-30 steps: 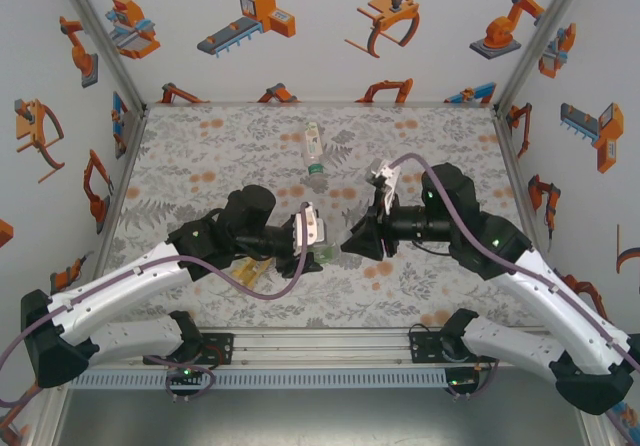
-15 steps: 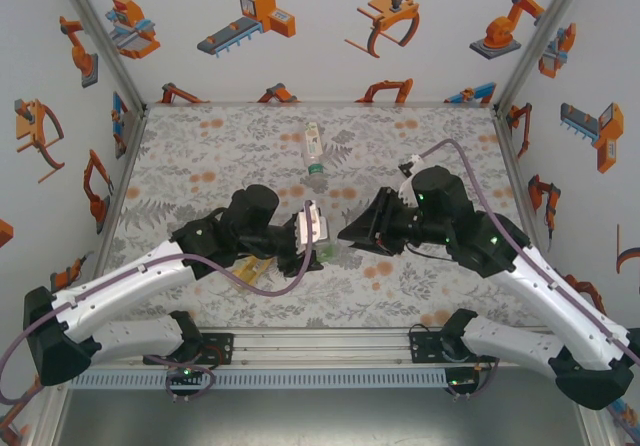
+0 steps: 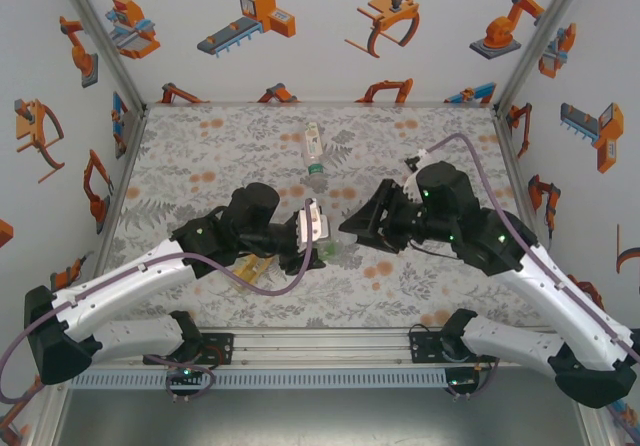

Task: Screw on the bottle caps

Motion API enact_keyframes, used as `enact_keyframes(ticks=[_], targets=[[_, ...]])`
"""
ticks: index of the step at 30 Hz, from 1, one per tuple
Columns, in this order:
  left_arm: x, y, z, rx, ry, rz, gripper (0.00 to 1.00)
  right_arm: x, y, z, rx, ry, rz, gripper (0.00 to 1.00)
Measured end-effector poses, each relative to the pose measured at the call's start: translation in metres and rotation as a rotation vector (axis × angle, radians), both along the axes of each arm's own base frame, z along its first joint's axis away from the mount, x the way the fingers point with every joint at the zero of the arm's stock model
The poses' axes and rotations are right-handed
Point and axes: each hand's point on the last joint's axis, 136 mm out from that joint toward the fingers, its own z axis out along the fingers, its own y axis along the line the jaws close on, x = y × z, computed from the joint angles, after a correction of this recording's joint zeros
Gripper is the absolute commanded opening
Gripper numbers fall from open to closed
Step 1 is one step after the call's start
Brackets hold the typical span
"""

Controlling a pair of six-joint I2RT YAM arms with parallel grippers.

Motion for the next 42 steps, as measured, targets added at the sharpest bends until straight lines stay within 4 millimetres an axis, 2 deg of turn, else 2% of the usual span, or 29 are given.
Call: enact_keyframes(ticks=[8, 13, 17, 20, 23, 29, 42], targets=[[-0.004, -0.001, 0.002, -0.007, 0.003, -0.019, 0.21, -0.007, -0.004, 0.039, -0.074, -0.437, 0.196, 0.59], [-0.006, -0.001, 0.002, -0.008, 0.006, -0.029, 0.21, -0.030, -0.008, 0.059, -0.119, -0.790, 0.382, 0.59], [-0.008, -0.002, 0.002, -0.009, 0.007, -0.036, 0.21, -0.051, -0.008, 0.064, -0.172, -1.053, 0.564, 0.59], [-0.009, -0.002, 0.003, -0.010, 0.008, -0.039, 0.21, -0.065, -0.004, 0.058, -0.198, -1.192, 0.707, 0.58], [-0.011, -0.003, 0.004, -0.013, 0.009, -0.047, 0.21, -0.072, 0.002, 0.048, -0.211, -1.254, 0.823, 0.57], [-0.013, -0.003, 0.006, -0.019, 0.011, -0.058, 0.23, -0.073, 0.015, 0.036, -0.196, -1.282, 0.933, 0.54], [-0.019, -0.001, 0.010, -0.022, 0.006, -0.079, 0.24, -0.072, 0.019, 0.042, -0.180, -1.326, 0.932, 0.50]])
